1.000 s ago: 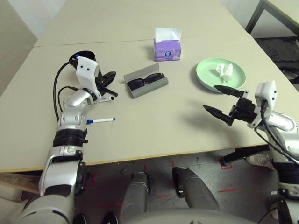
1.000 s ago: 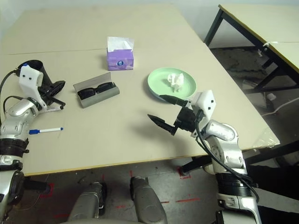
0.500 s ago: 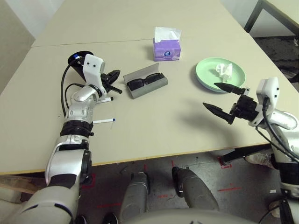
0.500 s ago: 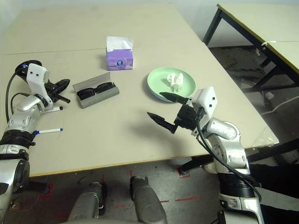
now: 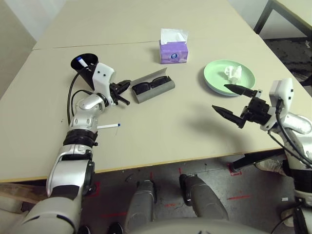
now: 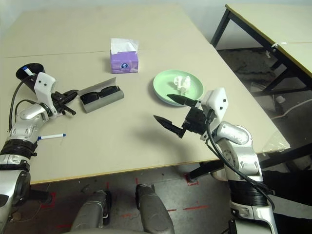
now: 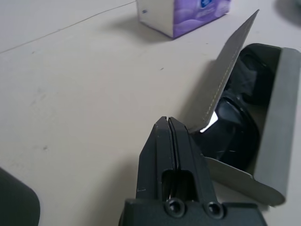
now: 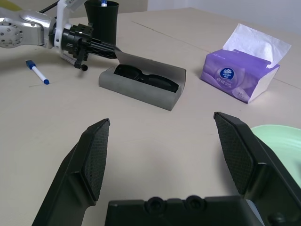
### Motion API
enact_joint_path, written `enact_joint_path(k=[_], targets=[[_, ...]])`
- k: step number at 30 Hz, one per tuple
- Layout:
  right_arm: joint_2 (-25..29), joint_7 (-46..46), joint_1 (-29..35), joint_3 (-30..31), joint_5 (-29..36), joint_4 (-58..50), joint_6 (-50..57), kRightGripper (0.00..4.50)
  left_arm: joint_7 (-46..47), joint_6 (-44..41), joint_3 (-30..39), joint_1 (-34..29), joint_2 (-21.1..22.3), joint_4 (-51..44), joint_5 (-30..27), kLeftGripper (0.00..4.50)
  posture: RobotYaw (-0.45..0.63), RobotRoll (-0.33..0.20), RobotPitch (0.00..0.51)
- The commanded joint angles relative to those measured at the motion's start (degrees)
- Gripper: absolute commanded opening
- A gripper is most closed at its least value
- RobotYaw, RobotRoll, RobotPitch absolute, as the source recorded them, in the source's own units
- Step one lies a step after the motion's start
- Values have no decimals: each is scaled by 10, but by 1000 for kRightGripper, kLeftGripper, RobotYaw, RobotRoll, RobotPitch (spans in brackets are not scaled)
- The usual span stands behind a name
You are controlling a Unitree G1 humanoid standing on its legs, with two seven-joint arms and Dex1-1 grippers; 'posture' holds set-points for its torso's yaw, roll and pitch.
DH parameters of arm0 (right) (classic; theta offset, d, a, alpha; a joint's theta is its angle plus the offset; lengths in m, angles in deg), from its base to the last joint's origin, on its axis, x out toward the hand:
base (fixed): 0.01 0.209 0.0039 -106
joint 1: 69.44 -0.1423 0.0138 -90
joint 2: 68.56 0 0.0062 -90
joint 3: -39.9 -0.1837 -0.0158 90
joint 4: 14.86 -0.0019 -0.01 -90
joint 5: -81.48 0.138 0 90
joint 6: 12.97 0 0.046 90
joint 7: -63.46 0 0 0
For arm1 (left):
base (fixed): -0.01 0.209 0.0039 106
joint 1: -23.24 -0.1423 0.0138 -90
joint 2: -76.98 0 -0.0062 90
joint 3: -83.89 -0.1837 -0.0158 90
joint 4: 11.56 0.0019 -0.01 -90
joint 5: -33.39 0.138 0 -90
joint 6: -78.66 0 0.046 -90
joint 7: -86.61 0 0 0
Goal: Organize and tidy the items on the table.
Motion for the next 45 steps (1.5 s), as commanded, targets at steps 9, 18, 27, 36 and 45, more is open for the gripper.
enact_joint_path(k=[9, 18, 27, 36, 45], targets=[[-4, -2, 6, 10, 6, -3, 2, 4500, -78, -30, -39, -79, 29, -98, 9, 44, -226, 0, 177], [-8, 2, 3, 14, 5, 9, -2, 4500, -92, -33, -37, -88, 46, -102, 5, 44, -220, 0, 177], [3, 42, 12, 35, -8, 23, -28, 4500, -70, -73, 28, -82, 87, -98, -29, 44, -198, 0, 180], [10, 128, 11, 91, -13, 26, -66, 4500, -134, -143, 71, -183, 182, -233, -76, 44, -153, 0, 192], [-28, 140, -34, 126, 6, 28, -48, 4500, -310, -230, 112, -298, 357, -381, -148, 2033, -94, 0, 199]])
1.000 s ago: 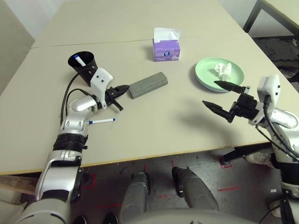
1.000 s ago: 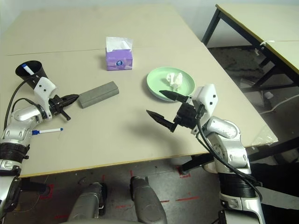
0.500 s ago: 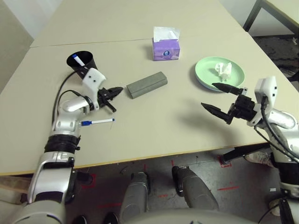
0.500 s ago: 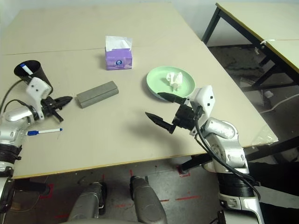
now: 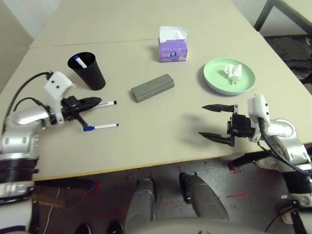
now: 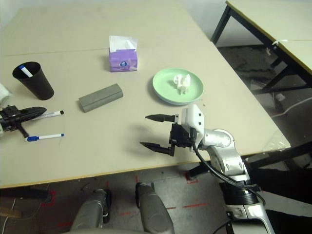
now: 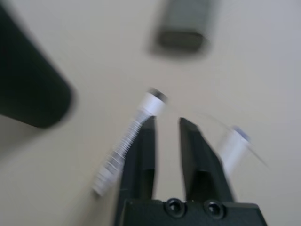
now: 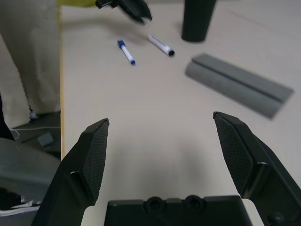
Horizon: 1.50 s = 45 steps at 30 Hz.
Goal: Organize and tidy the items on the table.
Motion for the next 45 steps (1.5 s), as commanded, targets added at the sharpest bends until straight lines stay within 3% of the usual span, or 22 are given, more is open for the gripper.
enact_joint_path(k=[1, 7, 10, 15, 21, 28, 36, 45], targets=[[-15, -2, -15, 12, 12, -6, 12, 4500, -73, -17, 19, -23, 66, -36, -14, 2351, -89, 0, 201], [-39, 0, -33, 21, 15, -9, 15, 4500, -211, 17, -9, 7, 186, -30, -10, 4478, -83, 0, 207], [-48, 0, -34, 30, 16, -16, 17, 4500, -243, 67, -61, 64, 202, -12, 27, 4494, -88, 0, 210], [-56, -8, -34, 39, 17, -40, 28, 4500, -248, 165, -145, 133, 162, 13, 102, 4494, -114, 0, 209], [-53, -23, -30, 35, 19, -62, 40, 4500, -232, 247, -179, 117, 134, 43, 154, 4494, -144, 0, 204], [-44, -33, -24, 35, 22, -86, 55, 4500, -177, 277, -183, 95, 108, 73, 192, 4494, -146, 0, 196], [-48, -43, -42, 40, 27, -97, 73, 4500, -132, 277, -186, 70, 79, 95, 207, 4494, -141, 0, 191], [-46, -49, -40, 45, 27, -109, 81, 4500, -121, 259, -201, 96, 38, 106, 219, 4494, -155, 0, 189]])
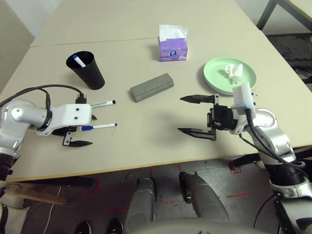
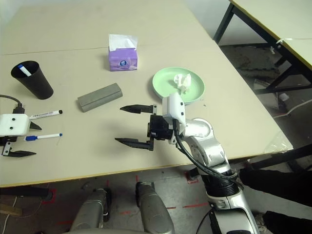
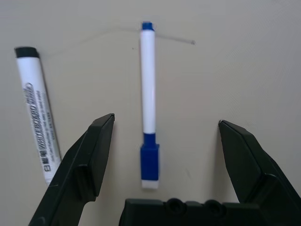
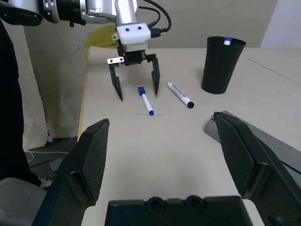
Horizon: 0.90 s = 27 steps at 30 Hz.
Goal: Organize and tidy the items on the table.
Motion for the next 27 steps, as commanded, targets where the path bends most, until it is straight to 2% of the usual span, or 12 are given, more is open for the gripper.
enact_joint_path(k=[1, 9, 13, 23, 27], targets=[[3, -4, 7, 6, 4, -19, 6, 4500, 3, -3, -18, 9, -16, 13, 11, 4494, -157, 0, 188], [5, -12, 10, 6, 4, -28, 12, 4500, 5, 5, -27, 30, -34, 39, 20, 4494, -167, 0, 185], [5, -15, 5, 5, 4, -29, 14, 4500, 2, 1, -26, 33, -38, 44, 18, 3551, -165, 0, 182], [0, -27, -19, 2, 9, -31, 20, 4500, -1, -4, -20, 44, -50, 46, 7, 37, -166, 0, 170], [1, -30, -25, 0, 11, -30, 21, 4500, -2, -11, -19, 48, -53, 43, 2, 11, -165, 0, 168]])
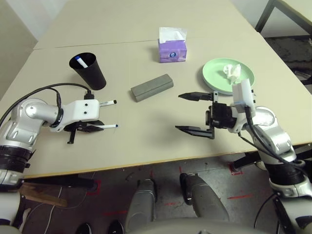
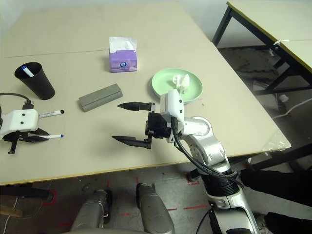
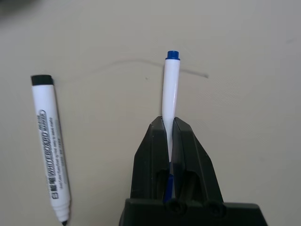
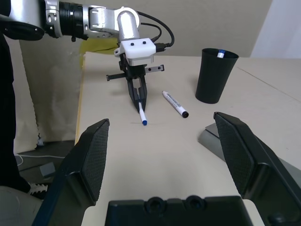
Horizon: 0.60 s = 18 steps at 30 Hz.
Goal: Organize and tidy the items on the table.
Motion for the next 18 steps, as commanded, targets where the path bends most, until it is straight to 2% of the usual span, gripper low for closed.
enact_joint_path(k=[1, 4, 6, 14, 18], targets=[[2, -2, -7, -3, 6, -10, 3, 4500, -3, -11, -2, 2, -5, -1, -8, 11, -165, 0, 168], [4, -1, -7, -3, 6, -7, 2, 4500, -8, -24, 3, 3, -3, -6, -18, 11, -158, 0, 170], [4, 0, -6, -2, 5, -6, 1, 4500, -24, -65, 15, 4, 1, -19, -48, 11, -152, 0, 173], [-5, 4, -9, 2, 3, 12, -5, 4500, -60, -321, 121, 27, 23, -98, -227, 11, -131, 0, 173], [-12, -3, -12, 1, 2, 27, -3, 4500, -18, -445, 214, 24, 14, -137, -328, 11, -115, 0, 171]])
